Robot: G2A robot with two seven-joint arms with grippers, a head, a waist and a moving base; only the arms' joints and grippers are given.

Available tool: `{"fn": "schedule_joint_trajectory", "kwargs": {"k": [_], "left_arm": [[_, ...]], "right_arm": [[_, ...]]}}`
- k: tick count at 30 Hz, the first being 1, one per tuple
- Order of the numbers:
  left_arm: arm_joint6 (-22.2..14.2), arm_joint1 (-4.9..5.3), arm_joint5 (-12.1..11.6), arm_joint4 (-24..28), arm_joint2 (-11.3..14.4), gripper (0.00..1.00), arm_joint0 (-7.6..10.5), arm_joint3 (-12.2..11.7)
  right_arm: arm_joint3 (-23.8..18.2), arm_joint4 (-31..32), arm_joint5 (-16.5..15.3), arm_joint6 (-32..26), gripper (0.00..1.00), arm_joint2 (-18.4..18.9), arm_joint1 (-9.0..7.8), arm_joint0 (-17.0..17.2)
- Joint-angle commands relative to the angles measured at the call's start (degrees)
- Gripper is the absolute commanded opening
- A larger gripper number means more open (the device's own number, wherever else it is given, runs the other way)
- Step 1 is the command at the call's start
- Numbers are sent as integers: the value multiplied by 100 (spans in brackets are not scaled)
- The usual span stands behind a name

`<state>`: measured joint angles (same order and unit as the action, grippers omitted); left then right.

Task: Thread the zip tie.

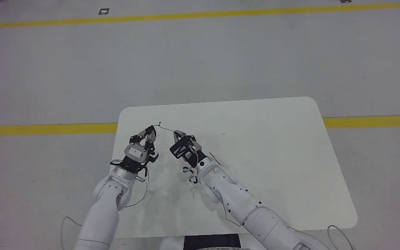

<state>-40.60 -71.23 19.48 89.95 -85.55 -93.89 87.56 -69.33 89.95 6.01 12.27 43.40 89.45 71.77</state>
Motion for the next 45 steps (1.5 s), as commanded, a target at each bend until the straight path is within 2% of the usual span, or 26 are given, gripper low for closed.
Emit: {"fn": "schedule_joint_trajectory", "kwargs": {"k": [1,20,21,22,23,30,36,41,43,45], "left_arm": [[0,0,0,0,0,0,0,0],[0,0,0,0,0,0,0,0],[0,0,0,0,0,0,0,0],[0,0,0,0,0,0,0,0],[0,0,0,0,0,0,0,0],[0,0,0,0,0,0,0,0],[0,0,0,0,0,0,0,0],[0,0,0,0,0,0,0,0],[0,0,0,0,0,0,0,0],[0,0,0,0,0,0,0,0]], "right_arm": [[-20,0,22,-45,0,1,-26,23],[-197,-10,163,-234,0,8,-176,178],[-238,-101,190,-301,22,49,-174,220],[-261,-93,214,-345,71,75,-178,232],[-279,-41,241,-381,100,94,-184,243],[-460,0,446,-509,100,445,-285,438],[-836,-109,534,-516,100,955,-403,711],[-1198,-466,280,-374,100,1321,-469,886],[-1323,-766,25,-331,100,1450,-486,929],[-1401,-891,-57,-275,100,1580,-505,956]]}}
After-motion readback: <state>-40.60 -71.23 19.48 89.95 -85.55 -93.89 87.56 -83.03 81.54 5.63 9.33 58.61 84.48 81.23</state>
